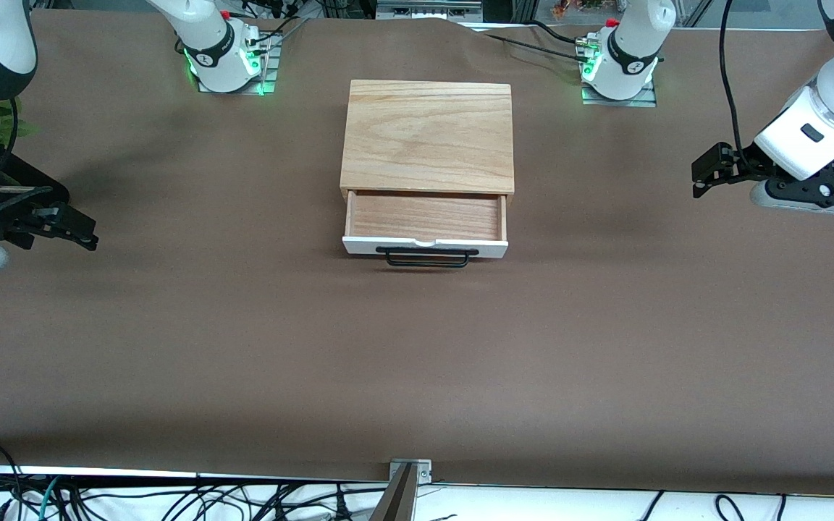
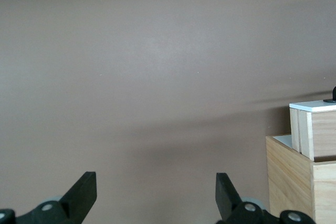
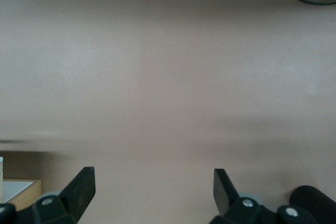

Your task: Close drawer with both arms simultaneously

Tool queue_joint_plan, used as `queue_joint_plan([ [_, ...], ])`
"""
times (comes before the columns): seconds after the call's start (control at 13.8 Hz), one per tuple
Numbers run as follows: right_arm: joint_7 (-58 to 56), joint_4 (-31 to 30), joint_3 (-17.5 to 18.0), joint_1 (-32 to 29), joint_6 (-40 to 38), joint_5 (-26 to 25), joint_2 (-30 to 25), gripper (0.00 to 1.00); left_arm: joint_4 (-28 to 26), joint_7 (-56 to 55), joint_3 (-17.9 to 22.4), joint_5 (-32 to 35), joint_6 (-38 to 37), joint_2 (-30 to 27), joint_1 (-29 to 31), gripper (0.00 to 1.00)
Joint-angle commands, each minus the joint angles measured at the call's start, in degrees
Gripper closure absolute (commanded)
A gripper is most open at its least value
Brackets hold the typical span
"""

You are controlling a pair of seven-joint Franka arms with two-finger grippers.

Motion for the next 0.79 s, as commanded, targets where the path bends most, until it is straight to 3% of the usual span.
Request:
queue_joint_plan([
  [0.0,0.50,-0.23,0.30,-0.36,0.38,-0.14,-0.19,0.00,0.59,0.58,-0.30,1.05,-1.20,-0.31,0.19,0.00],
  [0.72,0.50,-0.23,0.21,-0.36,0.38,-0.23,0.07,0.00,0.67,0.67,-0.21,1.05,-1.64,-0.23,0.19,0.00],
])
